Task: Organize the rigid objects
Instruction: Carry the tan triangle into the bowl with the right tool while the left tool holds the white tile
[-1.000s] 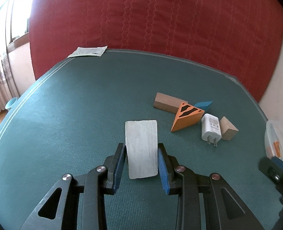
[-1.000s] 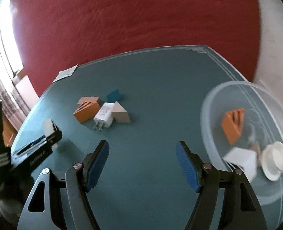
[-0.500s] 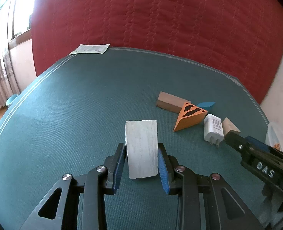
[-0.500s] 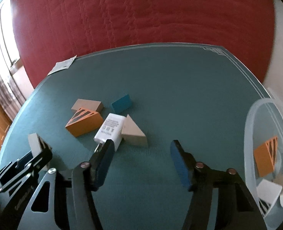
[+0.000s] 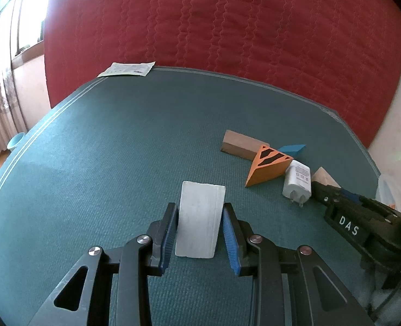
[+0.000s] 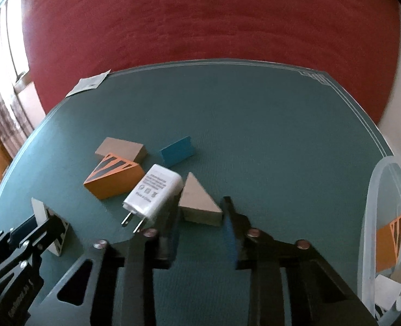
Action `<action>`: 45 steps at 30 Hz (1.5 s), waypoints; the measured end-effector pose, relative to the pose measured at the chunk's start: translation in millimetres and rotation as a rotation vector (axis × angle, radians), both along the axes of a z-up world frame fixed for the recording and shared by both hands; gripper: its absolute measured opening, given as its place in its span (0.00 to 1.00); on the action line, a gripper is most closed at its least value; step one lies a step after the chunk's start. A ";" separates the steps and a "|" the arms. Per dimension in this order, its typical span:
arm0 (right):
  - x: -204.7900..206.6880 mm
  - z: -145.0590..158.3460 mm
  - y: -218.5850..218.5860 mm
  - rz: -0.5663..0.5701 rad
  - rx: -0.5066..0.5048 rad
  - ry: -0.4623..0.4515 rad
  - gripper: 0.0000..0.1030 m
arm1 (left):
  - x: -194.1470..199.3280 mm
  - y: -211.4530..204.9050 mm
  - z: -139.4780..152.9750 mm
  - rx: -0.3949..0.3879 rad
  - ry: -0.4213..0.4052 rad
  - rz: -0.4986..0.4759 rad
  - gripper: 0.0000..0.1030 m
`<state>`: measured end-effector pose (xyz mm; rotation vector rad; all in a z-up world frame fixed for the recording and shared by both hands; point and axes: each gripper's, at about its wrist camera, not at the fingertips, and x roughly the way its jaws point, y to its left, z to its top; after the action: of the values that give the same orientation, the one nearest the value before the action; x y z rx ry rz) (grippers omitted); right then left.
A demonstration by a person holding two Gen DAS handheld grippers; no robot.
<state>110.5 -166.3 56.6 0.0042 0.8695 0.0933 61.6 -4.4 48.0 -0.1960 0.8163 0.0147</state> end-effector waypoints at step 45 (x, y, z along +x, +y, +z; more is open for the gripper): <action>-122.0 49.5 -120.9 -0.348 0.050 -0.087 0.27 | -12.4 -20.8 13.7 -0.069 -0.051 -0.119 0.33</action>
<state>-11.5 -287.2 106.1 0.1963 0.7681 -0.2094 49.2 -25.2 61.7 -0.2116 0.7769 -0.1303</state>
